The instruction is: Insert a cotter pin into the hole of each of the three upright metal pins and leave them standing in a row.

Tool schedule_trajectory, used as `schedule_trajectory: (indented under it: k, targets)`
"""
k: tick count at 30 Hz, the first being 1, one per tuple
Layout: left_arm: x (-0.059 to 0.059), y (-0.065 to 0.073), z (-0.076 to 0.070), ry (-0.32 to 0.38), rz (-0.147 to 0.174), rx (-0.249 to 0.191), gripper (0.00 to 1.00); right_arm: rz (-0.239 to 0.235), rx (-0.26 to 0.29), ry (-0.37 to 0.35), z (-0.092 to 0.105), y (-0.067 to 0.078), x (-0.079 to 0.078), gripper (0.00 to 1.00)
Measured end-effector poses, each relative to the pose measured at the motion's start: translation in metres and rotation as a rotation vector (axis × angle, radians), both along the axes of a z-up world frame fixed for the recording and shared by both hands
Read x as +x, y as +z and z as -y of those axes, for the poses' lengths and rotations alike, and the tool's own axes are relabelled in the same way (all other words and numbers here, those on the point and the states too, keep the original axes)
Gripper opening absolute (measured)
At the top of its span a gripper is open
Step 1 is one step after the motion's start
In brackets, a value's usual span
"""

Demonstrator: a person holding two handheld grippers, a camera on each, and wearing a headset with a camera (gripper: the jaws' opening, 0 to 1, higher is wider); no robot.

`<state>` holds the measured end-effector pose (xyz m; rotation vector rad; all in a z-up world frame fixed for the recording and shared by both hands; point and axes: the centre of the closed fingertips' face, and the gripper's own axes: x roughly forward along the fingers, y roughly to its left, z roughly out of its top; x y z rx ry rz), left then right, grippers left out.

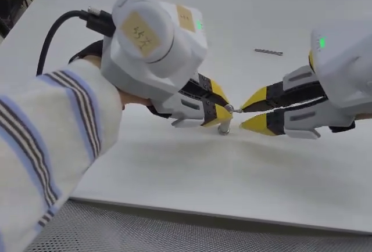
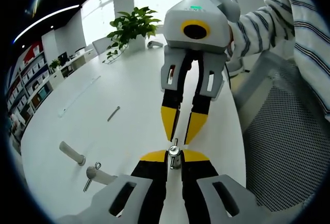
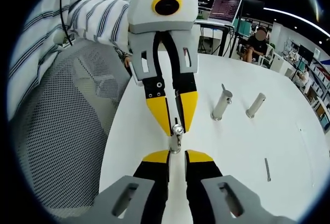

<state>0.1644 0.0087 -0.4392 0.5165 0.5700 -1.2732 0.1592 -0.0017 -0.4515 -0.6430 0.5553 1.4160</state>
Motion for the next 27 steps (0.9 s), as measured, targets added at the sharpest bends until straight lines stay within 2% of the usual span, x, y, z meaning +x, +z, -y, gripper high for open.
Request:
schedule_trajectory:
  k: [5,15,19,25,27]
  targets:
    - [-0.001,0.000,0.001,-0.001,0.001,-0.001,0.05,-0.007,0.038,-0.018,-0.003,0.009,0.002,0.00]
    - [-0.001,0.000,-0.001,0.026,-0.012,-0.006,0.06,-0.007,0.046,-0.021,-0.009,0.007,0.003,0.00]
    - [-0.001,0.001,0.000,0.016,0.006,-0.011,0.06,-0.006,0.048,-0.042,-0.007,0.007,0.004,0.00]
    - [0.003,0.009,-0.007,0.052,0.021,-0.049,0.25,-0.050,0.094,-0.112,-0.007,0.006,0.001,0.04]
    - [0.003,0.013,-0.012,0.065,0.018,-0.065,0.27,-0.068,0.113,-0.129,-0.009,0.005,-0.001,0.07]
